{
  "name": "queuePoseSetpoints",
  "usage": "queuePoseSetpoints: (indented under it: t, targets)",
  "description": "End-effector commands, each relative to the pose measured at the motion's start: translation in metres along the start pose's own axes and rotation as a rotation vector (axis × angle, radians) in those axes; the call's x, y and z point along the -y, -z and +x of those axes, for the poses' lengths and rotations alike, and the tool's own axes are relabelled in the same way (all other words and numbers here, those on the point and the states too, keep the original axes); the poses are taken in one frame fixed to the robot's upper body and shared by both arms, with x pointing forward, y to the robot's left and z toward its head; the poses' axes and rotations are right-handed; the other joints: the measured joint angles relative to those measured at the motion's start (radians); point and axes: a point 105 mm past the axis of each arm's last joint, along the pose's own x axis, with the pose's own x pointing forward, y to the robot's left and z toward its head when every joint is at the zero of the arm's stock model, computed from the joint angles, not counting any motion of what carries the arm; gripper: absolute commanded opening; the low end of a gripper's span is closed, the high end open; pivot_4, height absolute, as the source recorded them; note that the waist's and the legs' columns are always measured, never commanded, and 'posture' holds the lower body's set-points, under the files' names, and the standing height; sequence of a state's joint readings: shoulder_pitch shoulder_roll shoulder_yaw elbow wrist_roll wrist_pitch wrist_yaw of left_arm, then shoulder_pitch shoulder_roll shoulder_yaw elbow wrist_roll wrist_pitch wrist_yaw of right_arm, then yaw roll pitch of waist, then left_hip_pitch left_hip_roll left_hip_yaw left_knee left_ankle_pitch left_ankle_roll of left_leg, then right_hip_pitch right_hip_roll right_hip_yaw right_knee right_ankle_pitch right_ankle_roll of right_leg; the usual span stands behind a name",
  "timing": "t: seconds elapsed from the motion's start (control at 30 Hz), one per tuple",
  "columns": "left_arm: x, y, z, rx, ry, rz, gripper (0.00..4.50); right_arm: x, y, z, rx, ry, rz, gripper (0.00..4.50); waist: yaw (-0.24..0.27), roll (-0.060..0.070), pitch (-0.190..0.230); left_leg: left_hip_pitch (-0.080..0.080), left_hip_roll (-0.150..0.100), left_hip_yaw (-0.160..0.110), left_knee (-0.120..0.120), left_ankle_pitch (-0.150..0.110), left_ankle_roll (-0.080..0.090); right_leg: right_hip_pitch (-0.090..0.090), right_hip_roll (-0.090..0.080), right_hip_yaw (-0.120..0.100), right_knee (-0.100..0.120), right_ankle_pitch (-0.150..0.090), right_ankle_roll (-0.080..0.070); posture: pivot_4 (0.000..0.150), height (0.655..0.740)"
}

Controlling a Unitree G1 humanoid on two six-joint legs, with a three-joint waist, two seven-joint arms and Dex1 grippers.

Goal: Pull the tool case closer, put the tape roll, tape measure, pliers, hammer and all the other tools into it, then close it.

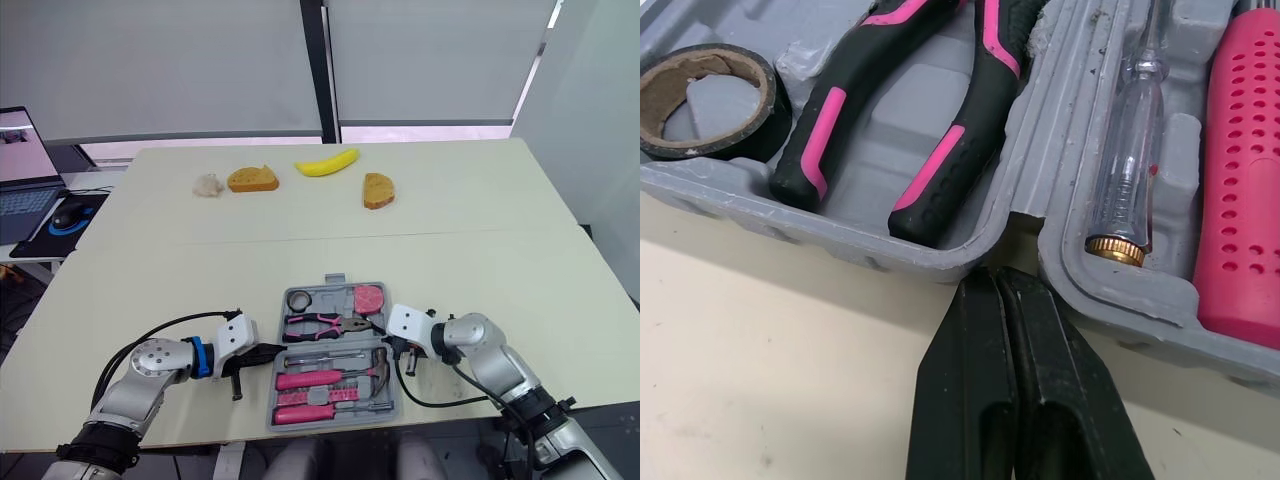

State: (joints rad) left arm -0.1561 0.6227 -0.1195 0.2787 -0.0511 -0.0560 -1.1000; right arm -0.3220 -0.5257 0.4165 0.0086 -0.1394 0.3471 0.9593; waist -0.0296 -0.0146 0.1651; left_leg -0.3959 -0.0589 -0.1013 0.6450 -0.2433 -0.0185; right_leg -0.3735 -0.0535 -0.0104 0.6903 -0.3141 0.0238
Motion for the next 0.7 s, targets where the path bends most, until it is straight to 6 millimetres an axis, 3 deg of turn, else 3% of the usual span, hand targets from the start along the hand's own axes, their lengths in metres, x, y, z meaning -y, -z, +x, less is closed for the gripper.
queuePoseSetpoints:
  t: [0.03,0.3,0.5,0.7]
  targets:
    - [0.005,-0.006,0.003,0.018,0.019,0.023,0.03,-0.015,-0.015,0.009,0.048,-0.053,-0.032,0.00,0.000,0.000,0.000,0.000,0.000,0.000,0.000,0.000,0.000,0.000,0.000,0.000,0.000,0.000,0.000,0.150,0.7400]
    - [-0.002,-0.003,-0.004,0.003,-0.017,0.016,0.03,0.002,-0.008,0.003,0.011,0.045,-0.015,0.00,-0.002,-0.001,-0.001,0.002,0.000,0.000,0.000,0.000,0.000,0.001,0.000,0.000,0.001,0.000,0.000,0.150,0.7400]
    - [-0.008,0.005,-0.017,-0.024,-0.062,0.001,0.03,0.016,0.006,-0.015,-0.037,0.152,0.058,0.00,-0.001,-0.001,-0.001,0.002,0.000,0.000,0.000,0.000,0.000,0.001,0.000,0.000,0.001,0.000,0.000,0.150,0.7400]
    - [-0.020,0.015,-0.041,-0.061,-0.136,-0.004,0.03,0.017,0.012,-0.038,-0.049,0.225,0.096,0.00,0.003,-0.001,-0.001,0.001,0.000,0.000,0.000,0.000,0.000,0.001,0.000,0.000,0.000,0.000,0.000,0.150,0.7400]
